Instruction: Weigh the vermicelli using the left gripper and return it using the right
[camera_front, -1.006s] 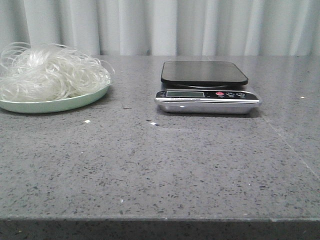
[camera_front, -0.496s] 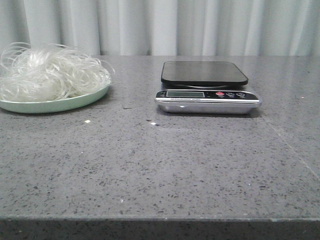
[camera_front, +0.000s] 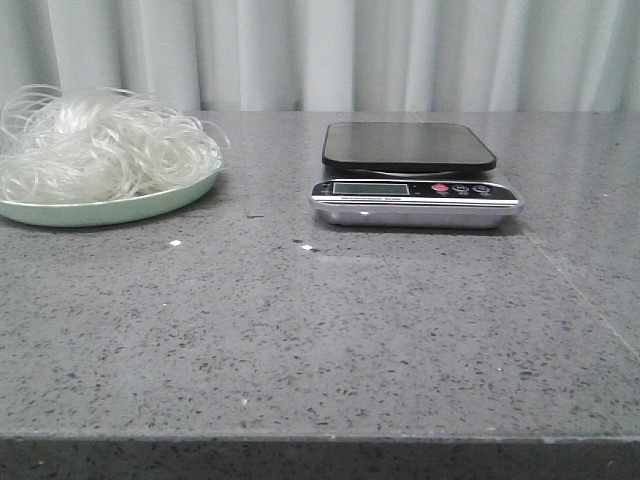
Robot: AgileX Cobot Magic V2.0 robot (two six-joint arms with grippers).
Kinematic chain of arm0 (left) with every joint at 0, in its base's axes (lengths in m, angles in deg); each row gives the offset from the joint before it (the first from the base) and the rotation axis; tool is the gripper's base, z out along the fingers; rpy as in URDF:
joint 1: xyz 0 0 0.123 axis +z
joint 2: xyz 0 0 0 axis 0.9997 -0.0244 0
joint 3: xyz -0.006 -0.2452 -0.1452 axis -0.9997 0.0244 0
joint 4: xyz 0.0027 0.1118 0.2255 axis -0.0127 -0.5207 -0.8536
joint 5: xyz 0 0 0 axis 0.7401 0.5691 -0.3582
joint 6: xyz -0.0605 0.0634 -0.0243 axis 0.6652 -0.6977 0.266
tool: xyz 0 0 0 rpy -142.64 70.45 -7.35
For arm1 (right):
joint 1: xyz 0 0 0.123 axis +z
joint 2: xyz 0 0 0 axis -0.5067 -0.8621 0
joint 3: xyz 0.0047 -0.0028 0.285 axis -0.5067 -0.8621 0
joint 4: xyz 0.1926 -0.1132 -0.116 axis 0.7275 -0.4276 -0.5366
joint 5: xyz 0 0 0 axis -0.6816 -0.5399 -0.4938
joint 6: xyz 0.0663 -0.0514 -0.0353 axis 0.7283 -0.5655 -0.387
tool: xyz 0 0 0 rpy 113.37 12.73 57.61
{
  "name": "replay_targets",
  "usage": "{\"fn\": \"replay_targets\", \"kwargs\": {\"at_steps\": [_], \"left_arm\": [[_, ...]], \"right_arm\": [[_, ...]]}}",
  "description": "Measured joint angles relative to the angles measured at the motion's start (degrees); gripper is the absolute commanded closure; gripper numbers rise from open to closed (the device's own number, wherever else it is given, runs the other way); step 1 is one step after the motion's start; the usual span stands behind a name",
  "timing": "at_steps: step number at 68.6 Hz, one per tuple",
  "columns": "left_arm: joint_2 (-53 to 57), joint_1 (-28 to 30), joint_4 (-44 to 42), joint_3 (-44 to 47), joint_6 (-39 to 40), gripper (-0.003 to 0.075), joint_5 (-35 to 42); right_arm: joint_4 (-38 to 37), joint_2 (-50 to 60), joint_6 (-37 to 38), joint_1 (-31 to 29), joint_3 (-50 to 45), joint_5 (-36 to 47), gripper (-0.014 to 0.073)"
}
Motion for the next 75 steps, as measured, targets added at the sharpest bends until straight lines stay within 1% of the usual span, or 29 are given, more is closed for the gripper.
{"fn": "replay_targets", "kwargs": {"at_steps": [59, 65, 75], "left_arm": [[0.0, 0.0, 0.0, 0.0, 0.0, 0.0583, 0.0], [0.0, 0.0, 0.0, 0.0, 0.0, 0.0583, 0.0], [0.0, 0.0, 0.0, 0.0, 0.0, 0.0583, 0.0]], "right_arm": [[0.0, 0.0, 0.0, -0.1, -0.1, 0.0, 0.0443], [0.0, 0.1, 0.0, -0.4, -0.8, 0.3, 0.0443], [0.1, 0.3, 0.0, -2.2, -4.9, 1.2, 0.0443]]}}
